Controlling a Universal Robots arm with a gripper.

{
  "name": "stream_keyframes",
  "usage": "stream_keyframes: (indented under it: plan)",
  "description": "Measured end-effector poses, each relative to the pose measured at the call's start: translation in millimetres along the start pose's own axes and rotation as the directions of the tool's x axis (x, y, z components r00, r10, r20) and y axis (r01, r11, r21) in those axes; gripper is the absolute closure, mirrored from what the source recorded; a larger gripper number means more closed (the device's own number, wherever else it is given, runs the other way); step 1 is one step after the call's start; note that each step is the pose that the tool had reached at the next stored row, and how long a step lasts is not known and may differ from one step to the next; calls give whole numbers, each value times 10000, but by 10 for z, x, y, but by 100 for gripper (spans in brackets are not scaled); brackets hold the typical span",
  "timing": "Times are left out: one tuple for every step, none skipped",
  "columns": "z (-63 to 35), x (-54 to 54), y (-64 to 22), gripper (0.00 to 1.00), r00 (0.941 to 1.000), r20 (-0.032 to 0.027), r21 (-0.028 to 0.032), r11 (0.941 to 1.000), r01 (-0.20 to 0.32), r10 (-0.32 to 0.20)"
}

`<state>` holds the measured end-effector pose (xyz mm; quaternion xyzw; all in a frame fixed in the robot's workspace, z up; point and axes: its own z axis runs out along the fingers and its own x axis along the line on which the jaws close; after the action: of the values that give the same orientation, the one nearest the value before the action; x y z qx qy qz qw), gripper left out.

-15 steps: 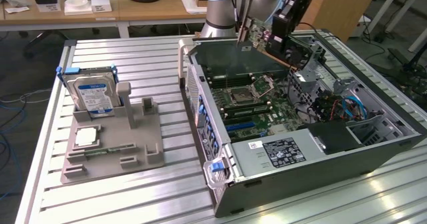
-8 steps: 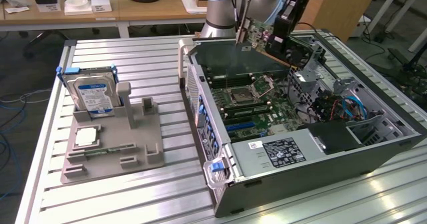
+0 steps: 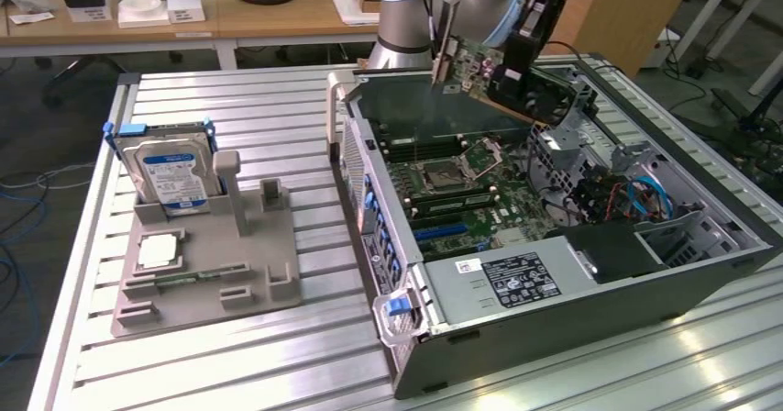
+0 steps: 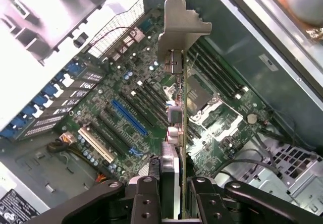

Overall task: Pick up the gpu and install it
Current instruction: 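Insert the gpu into the slot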

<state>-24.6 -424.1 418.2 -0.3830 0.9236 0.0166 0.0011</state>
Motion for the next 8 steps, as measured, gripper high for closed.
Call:
stream_keyframes:
  plan:
    - [0,0,0,72,9998,-5,-2,9998,179,-179]
    - [0,0,1,72,9993,-11,-5,9993,368,-368]
    - [1,0,1,72,9985,-16,-9,9985,547,-547]
    - [2,0,1,72,9974,-20,-12,9974,722,-722]
    - [2,0,1,72,9962,-22,-18,9962,872,-872]
    - [3,-1,1,72,9949,-14,-30,9949,1005,-1005]
    - [4,0,1,72,9936,-1,-45,9936,1127,-1127]
    - [5,0,1,72,9922,11,-60,9922,1245,-1245]
